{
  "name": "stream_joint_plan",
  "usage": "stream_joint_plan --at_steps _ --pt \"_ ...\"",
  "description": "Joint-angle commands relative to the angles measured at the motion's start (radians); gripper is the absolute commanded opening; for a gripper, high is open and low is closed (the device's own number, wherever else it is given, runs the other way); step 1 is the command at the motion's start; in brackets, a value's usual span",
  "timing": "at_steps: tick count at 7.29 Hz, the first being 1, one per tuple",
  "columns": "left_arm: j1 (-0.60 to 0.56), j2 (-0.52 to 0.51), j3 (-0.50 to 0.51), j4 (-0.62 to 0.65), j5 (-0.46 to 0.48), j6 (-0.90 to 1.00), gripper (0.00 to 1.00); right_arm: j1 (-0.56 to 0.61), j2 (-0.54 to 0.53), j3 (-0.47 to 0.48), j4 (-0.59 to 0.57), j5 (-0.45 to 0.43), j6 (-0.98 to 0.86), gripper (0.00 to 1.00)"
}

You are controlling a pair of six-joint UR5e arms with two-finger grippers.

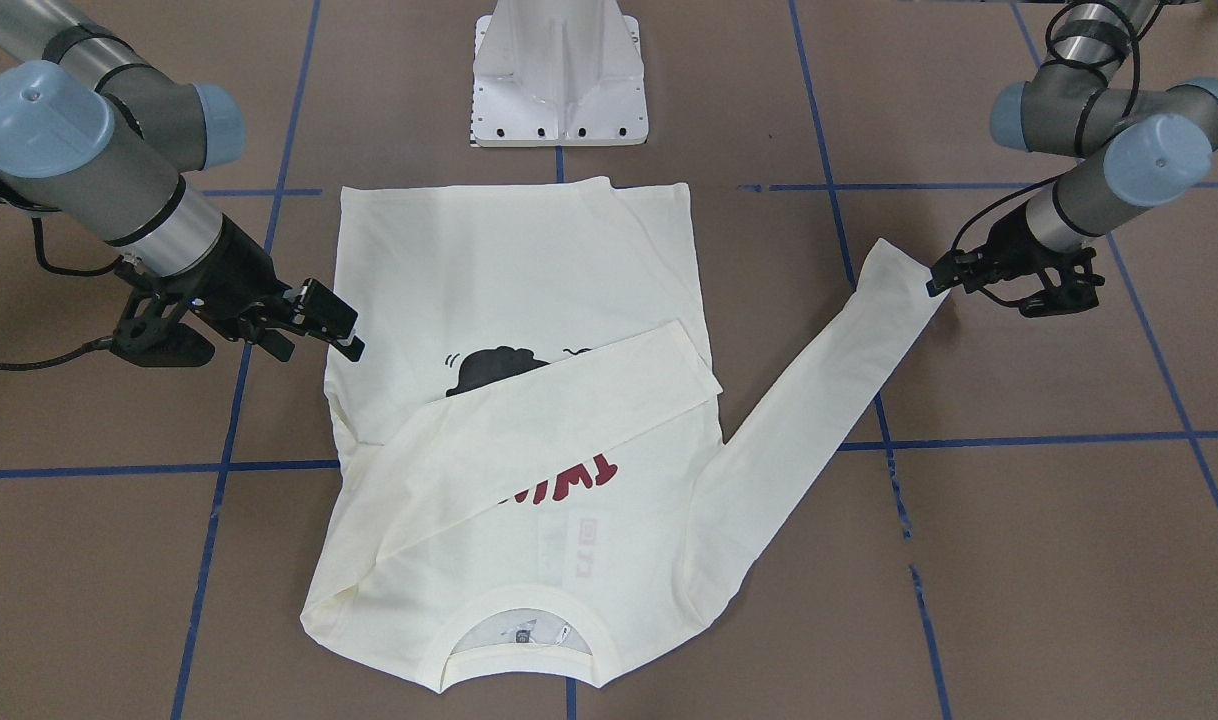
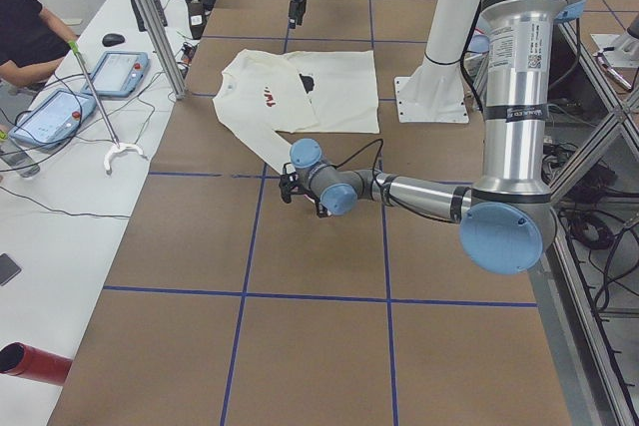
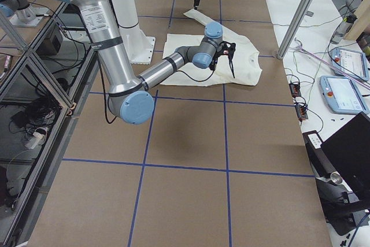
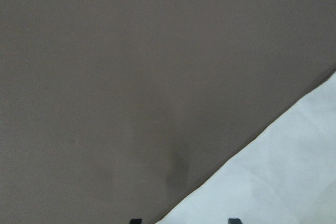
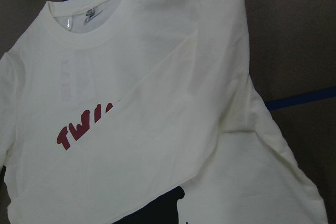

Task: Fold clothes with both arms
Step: 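Release the sleeve and raise the right gripper while the left gripper approaches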

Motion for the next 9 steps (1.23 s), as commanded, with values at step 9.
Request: stream_joint_plan --at_steps 9 --pt "0.015 0.01 0.002 0.003 0.027 -0.003 0.43 -0.001 -0.004 -0.003 0.0 -0.008 -0.005 1.0"
